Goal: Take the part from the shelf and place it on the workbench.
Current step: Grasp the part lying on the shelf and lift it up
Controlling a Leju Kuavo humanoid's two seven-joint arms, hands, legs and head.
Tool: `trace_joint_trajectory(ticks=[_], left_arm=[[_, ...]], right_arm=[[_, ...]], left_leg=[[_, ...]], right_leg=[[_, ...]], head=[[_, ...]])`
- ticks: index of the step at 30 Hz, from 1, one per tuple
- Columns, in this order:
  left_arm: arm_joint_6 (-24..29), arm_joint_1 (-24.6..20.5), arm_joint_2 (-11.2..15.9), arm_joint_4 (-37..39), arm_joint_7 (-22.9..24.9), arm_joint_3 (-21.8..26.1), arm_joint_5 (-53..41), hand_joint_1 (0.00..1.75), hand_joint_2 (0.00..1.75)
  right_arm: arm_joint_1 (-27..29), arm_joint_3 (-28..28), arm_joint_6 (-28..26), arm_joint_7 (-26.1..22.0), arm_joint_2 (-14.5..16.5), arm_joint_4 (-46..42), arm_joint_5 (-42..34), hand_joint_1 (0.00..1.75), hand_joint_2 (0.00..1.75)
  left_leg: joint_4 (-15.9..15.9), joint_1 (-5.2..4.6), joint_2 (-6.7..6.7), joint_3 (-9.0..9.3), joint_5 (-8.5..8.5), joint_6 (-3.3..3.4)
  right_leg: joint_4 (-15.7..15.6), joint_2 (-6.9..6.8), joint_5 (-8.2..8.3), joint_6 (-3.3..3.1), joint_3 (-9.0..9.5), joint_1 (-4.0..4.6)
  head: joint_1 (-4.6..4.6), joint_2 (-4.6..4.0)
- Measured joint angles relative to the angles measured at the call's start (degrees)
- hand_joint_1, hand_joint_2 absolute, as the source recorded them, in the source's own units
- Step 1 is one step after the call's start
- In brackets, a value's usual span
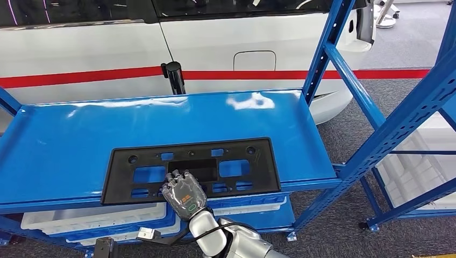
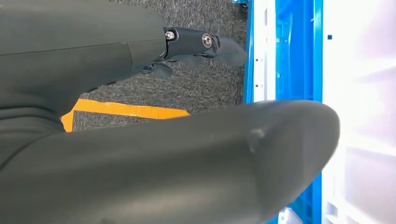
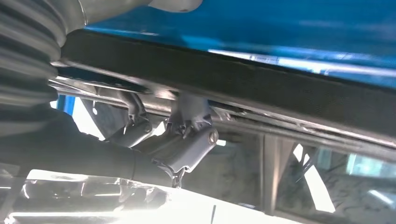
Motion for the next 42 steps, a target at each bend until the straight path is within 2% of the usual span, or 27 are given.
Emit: trace_joint_trajectory(ticks=[5, 9, 14, 25, 32, 35, 38, 42], left_arm=[[0.04, 0.09, -0.19, 0.00, -0.44, 0.02, 0.01, 0.00, 0.00], [0.11, 0.44, -0.20, 0.00, -1.00, 0.03, 0.12, 0.00, 0.00], [0.11, 0.52, -0.20, 0.00, -1.14, 0.07, 0.14, 0.00, 0.00], [0.66, 0.54, -0.24, 0.02, -1.78, 0.26, 0.32, 0.00, 0.00], [1.12, 0.56, -0.22, 0.02, -2.15, 0.43, 0.34, 0.00, 0.00], [1.16, 0.57, -0.22, 0.02, -2.17, 0.49, 0.34, 0.00, 0.00], [1.22, 0.61, -0.22, 0.01, -2.22, 0.76, 0.40, 0.00, 0.00], [1.25, 0.66, -0.23, 0.01, -2.70, 1.40, 0.85, 0.00, 0.00]], right_arm=[[0.17, 1.67, -4.63, 4.76, -3.51, -5.73, 0.00, 1.75, 1.75], [-4.06, 1.15, -6.74, 8.16, -7.79, -12.19, 0.02, 1.75, 1.75], [-6.51, 0.62, -6.88, 8.41, -10.79, -16.63, 0.02, 1.75, 1.75], [-7.41, -1.53, -9.47, 8.40, -15.09, -25.32, 0.02, 1.75, 1.75], [-7.33, -3.26, -13.78, 7.49, -17.39, -31.00, 0.02, 1.75, 1.75], [-5.81, -5.23, -15.90, 2.28, -17.33, -32.36, -0.02, 1.75, 1.75], [-1.11, -10.15, -17.94, -10.58, -14.62, -33.38, -3.09, 1.75, 1.75], [3.66, -16.24, -18.22, -27.18, -10.75, -35.08, -21.67, 1.75, 1.75]], left_leg=[[0.02, 0.02, -0.04, -1.45, 0.93, -0.02], [0.02, -0.05, 0.15, -1.94, 1.23, -0.01], [0.07, -0.03, 0.57, -1.91, 1.54, 0.05], [0.08, 0.04, 0.64, -1.93, 1.14, -0.16], [0.08, 0.02, 0.64, -1.94, 0.99, -0.06], [0.08, 0.02, 0.63, -1.94, 0.95, -0.03], [0.08, 0.05, 0.63, -1.94, 0.87, -0.10], [0.07, 0.10, 0.63, -1.93, 0.80, -0.17]], right_leg=[[0.02, -0.05, 0.86, 0.01, -1.09, -0.02], [0.00, 0.14, 1.35, 0.07, -1.67, -0.10], [0.04, 0.38, 1.85, 0.01, -1.69, -0.20], [0.06, 0.43, 1.42, 0.14, -1.73, -0.17], [0.05, 0.43, 1.30, 0.13, -1.73, -0.18], [0.05, 0.43, 1.24, 0.20, -1.71, -0.18], [0.06, 0.43, 1.17, 0.17, -1.70, -0.17], [0.06, 0.43, 1.07, 0.07, -1.71, -0.14]], head=[[0.01, 0.00], [0.01, 0.00], [-0.01, 0.00], [-0.01, 0.00], [0.00, 0.00], [0.00, 0.00], [-0.02, 0.00], [-0.01, 0.01]])
